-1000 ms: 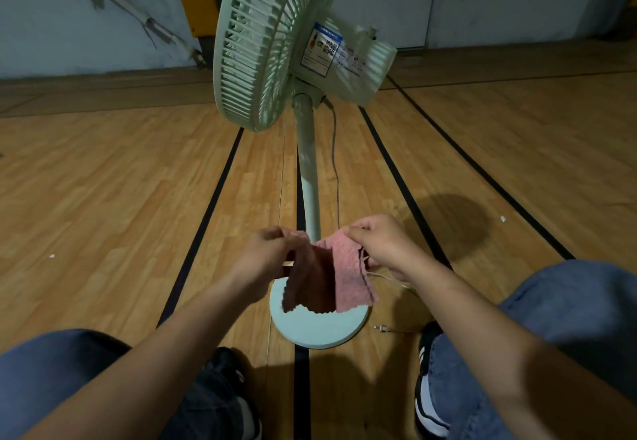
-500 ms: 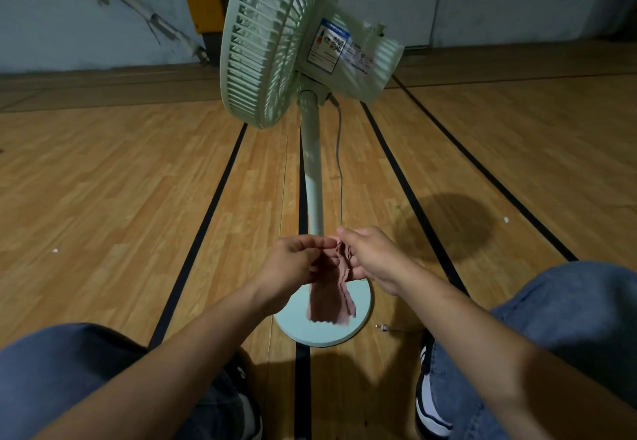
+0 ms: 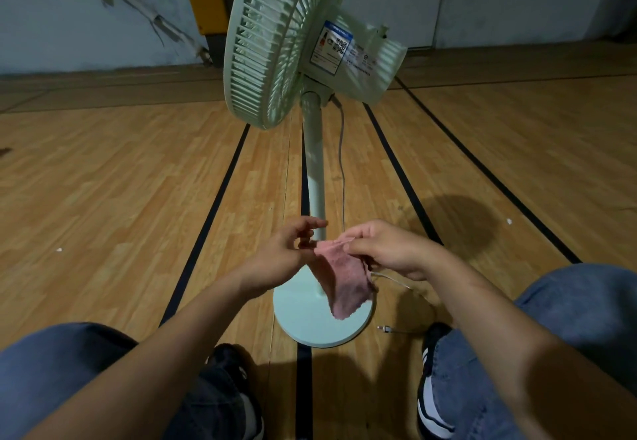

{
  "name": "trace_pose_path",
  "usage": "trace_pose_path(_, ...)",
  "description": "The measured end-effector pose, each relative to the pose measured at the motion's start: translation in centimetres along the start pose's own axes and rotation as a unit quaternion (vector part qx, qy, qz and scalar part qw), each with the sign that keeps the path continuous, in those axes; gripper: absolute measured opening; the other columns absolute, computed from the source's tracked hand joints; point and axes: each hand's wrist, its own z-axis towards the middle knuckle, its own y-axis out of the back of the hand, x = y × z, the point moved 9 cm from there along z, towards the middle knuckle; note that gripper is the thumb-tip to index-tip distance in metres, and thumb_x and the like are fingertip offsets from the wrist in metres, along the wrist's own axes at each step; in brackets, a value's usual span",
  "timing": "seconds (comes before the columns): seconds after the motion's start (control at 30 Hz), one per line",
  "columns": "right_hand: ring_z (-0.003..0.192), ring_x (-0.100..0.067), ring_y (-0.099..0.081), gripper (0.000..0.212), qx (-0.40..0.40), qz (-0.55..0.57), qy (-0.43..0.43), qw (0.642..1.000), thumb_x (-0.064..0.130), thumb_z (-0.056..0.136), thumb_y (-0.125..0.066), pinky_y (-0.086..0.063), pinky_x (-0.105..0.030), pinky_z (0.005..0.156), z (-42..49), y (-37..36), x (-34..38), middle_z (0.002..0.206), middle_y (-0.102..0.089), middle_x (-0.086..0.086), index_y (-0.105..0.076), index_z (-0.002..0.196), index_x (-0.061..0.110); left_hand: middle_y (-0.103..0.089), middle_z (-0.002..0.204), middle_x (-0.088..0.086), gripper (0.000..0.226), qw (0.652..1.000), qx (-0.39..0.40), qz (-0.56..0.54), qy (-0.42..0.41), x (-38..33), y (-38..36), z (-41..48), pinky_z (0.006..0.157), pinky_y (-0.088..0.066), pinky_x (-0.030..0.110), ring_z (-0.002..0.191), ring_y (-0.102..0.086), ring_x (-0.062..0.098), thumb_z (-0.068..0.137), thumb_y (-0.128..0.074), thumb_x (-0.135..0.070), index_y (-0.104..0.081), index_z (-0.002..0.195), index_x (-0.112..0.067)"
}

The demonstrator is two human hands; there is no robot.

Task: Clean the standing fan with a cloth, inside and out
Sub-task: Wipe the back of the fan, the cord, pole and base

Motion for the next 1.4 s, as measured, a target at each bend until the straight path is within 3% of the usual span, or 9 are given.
trace_pose_path(0.1,0.098,-0.018,-0.076,0.022,0.011,-0.020,0.005,1.000,0.018,0.107,-0.056,-0.060,-0.032,0.082,-0.5,0.5,0.4,0.103,-0.080,-0.006,-0.078,0.111,0.021,-0.069,0.121,-0.003,0.032,0.991,0.107,0.075,-0.033,-0.6,-1.8,-0.3,0.095,-0.053,0.016,0.109,-0.064,0.002,0.100,-0.074,-0.013,-0.068,0.130,-0.023)
trace_pose_path(0.23,0.093,-0.012,-0.076,0.021,-0.011,-0.106,0.004,0.994,0.023,0.107,-0.057,-0.061,-0.029,0.079,-0.6,1.5,0.2,0.097,-0.079,0.002,-0.078,0.107,0.026,-0.075,0.107,-0.004,0.018,0.983,0.029,0.174,-0.049,-0.2,-1.6,0.0,0.089,-0.061,0.029,0.101,-0.071,0.007,0.104,-0.071,-0.038,-0.074,0.110,-0.022)
trace_pose_path(0.43,0.064,0.008,-0.066,0.019,-0.061,-0.197,0.036,0.978,0.029,0.108,-0.058,-0.045,-0.014,0.053,0.2,1.5,-0.5,0.079,-0.074,0.020,-0.076,0.102,0.032,-0.075,0.084,-0.006,0.014,0.976,-0.039,0.212,0.004,1.1,-0.7,0.5,0.058,-0.057,0.016,0.072,-0.074,0.005,0.106,-0.069,-0.037,-0.072,0.095,-0.029)
trace_pose_path(0.67,0.050,0.004,-0.054,0.019,-0.069,-0.189,0.079,0.976,0.032,0.106,-0.061,-0.040,-0.017,0.048,1.0,-1.1,-1.0,0.070,-0.071,0.013,-0.079,0.100,0.032,-0.077,0.098,0.019,0.013,0.981,-0.057,-0.081,0.164,4.0,-0.3,0.4,0.063,-0.065,0.029,0.071,-0.081,0.019,0.108,-0.061,-0.010,-0.069,0.110,0.001)
trace_pose_path(0.83,0.057,-0.005,-0.055,0.028,-0.059,-0.146,0.095,0.983,0.040,0.106,-0.060,-0.042,-0.032,0.056,1.2,-2.8,-0.9,0.069,-0.068,0.006,-0.076,0.084,0.034,-0.076,0.105,0.025,0.025,0.932,-0.056,-0.282,0.220,4.5,-1.6,0.0,0.070,-0.067,0.033,0.086,-0.079,0.030,0.110,-0.049,-0.001,-0.066,0.119,0.014)
trace_pose_path(1.07,0.085,-0.003,-0.073,0.040,-0.066,-0.094,0.116,0.987,0.066,0.090,-0.065,-0.059,-0.024,0.071,0.3,-2.3,0.4,0.098,-0.080,0.005,-0.081,0.110,0.035,-0.071,0.109,0.026,0.030,0.859,-0.013,-0.460,0.226,4.0,-1.9,-0.5,0.092,-0.067,0.041,0.096,-0.075,0.033,0.107,-0.039,-0.007,-0.060,0.118,0.011)
trace_pose_path(1.23,0.095,-0.012,-0.076,0.031,-0.097,-0.030,0.081,0.992,0.048,0.103,-0.059,-0.063,-0.031,0.086,0.2,0.2,1.0,0.098,-0.081,0.003,-0.079,0.104,0.025,-0.070,0.105,0.004,0.038,0.976,-0.047,-0.188,0.098,2.2,0.0,0.3,0.094,-0.050,0.037,0.102,-0.064,0.021,0.093,-0.059,-0.037,-0.067,0.118,-0.009)
trace_pose_path(1.33,0.096,-0.007,-0.076,0.021,-0.115,0.024,0.079,0.990,0.031,0.109,-0.056,-0.062,-0.025,0.078,-0.5,1.6,1.7,0.099,-0.081,0.005,-0.077,0.105,0.029,-0.071,0.130,0.009,0.062,0.988,0.049,-0.137,0.056,0.9,-2.2,0.2,0.110,-0.054,0.043,0.121,-0.069,0.028,0.086,-0.076,-0.048,-0.061,0.137,-0.014)
trace_pose_path(1.4,0.100,-0.007,-0.076,0.021,-0.131,0.063,0.089,0.985,0.030,0.109,-0.056,-0.063,-0.026,0.080,-1.1,2.4,2.3,0.103,-0.081,0.008,-0.075,0.106,0.035,-0.074,0.122,0.010,0.062,0.985,0.106,-0.131,0.048,0.6,-3.6,-0.3,0.096,-0.061,0.039,0.108,-0.073,0.028,0.089,-0.081,-0.042,-0.061,0.138,-0.010)
